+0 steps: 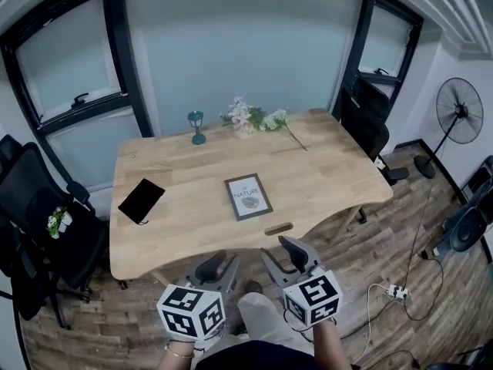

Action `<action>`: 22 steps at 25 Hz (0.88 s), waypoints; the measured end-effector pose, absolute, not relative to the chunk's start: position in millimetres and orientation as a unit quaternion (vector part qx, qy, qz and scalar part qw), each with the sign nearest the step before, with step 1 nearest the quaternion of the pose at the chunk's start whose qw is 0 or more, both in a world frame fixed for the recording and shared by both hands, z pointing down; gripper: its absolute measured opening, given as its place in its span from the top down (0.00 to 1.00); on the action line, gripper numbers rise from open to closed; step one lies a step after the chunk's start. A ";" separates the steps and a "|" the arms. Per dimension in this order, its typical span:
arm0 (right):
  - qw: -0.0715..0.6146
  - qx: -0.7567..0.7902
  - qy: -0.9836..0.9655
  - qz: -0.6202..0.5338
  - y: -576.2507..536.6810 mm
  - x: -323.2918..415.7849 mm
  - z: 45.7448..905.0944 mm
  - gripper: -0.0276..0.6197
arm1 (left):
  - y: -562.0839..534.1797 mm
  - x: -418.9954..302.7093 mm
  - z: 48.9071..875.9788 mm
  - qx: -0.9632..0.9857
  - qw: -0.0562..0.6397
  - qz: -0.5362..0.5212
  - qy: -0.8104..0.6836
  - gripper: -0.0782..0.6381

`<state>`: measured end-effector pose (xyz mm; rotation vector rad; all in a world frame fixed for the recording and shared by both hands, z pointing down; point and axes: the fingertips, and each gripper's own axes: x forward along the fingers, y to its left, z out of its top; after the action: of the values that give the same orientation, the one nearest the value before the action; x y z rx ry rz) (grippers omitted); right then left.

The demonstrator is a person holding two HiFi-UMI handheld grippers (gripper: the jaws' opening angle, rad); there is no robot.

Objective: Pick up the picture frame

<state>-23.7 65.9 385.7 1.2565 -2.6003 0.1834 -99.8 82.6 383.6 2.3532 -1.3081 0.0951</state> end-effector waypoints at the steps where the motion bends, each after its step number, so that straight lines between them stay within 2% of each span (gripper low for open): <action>1: 0.125 0.430 -0.892 0.064 63.6 -24.3 386.4 0.70 | 80.0 -99.8 384.4 0.852 0.222 0.035 -0.473 0.72; 22: 0.129 0.430 -0.891 0.068 0.0 -21.5 402.2 0.70 | 18.8 -91.2 401.3 0.848 0.236 0.056 -0.470 0.72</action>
<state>-21.5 0.0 402.2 1.2499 -2.5904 0.1972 -91.2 18.8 401.3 2.3271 -1.2902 0.1530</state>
